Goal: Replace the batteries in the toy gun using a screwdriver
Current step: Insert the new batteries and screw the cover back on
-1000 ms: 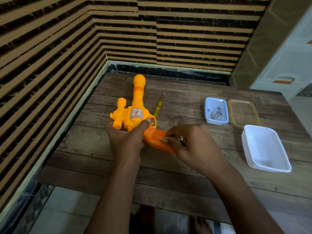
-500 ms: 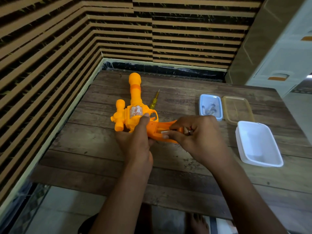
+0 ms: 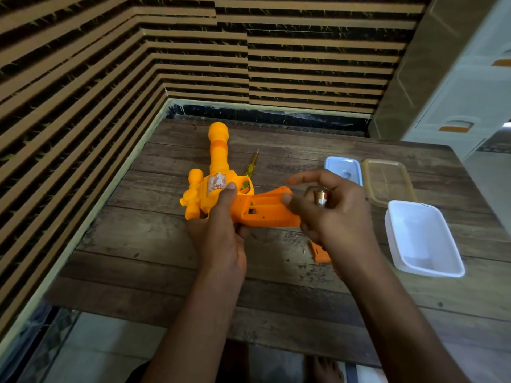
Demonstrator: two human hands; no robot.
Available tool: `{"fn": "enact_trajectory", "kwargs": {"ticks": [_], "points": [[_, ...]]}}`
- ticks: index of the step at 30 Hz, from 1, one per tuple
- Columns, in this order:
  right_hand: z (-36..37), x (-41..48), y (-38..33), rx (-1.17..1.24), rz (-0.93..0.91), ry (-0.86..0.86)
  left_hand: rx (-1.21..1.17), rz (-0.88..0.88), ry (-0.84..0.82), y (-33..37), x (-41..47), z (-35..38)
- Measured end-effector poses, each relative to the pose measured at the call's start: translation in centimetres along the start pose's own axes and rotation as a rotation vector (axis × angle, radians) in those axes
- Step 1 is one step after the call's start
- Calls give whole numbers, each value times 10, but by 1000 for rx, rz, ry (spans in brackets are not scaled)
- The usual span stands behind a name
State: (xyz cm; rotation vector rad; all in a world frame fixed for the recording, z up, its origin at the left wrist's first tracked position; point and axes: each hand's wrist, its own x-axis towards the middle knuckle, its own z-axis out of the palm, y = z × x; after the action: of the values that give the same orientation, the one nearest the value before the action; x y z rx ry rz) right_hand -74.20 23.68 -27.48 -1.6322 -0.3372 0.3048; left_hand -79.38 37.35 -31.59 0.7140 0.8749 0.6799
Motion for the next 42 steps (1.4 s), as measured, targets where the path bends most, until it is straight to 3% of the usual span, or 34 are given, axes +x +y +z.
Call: {"fn": "enact_trajectory", "kwargs": {"ticks": [3, 7, 10, 19, 26, 29, 34, 42], "points": [[4, 1, 1, -63, 44, 23, 19, 9, 6, -1, 0, 0], [-2, 7, 5, 402, 301, 41, -13, 4, 6, 0, 2, 0], [-14, 12, 11, 547, 405, -18, -11, 14, 8, 0, 1, 0], [-29, 20, 32, 336, 333, -18, 45, 24, 38, 0, -2, 2], [-34, 24, 31, 567, 337, -92, 82, 67, 2, -4, -1, 1], [-35, 20, 28, 578, 220, -108, 85, 69, -15, -5, -1, 1], [-31, 16, 24, 401, 32, -39, 95, 80, -11, -6, 0, 2], [-14, 9, 26, -252, -357, -80, 128, 102, -37, -9, 2, 0]]}}
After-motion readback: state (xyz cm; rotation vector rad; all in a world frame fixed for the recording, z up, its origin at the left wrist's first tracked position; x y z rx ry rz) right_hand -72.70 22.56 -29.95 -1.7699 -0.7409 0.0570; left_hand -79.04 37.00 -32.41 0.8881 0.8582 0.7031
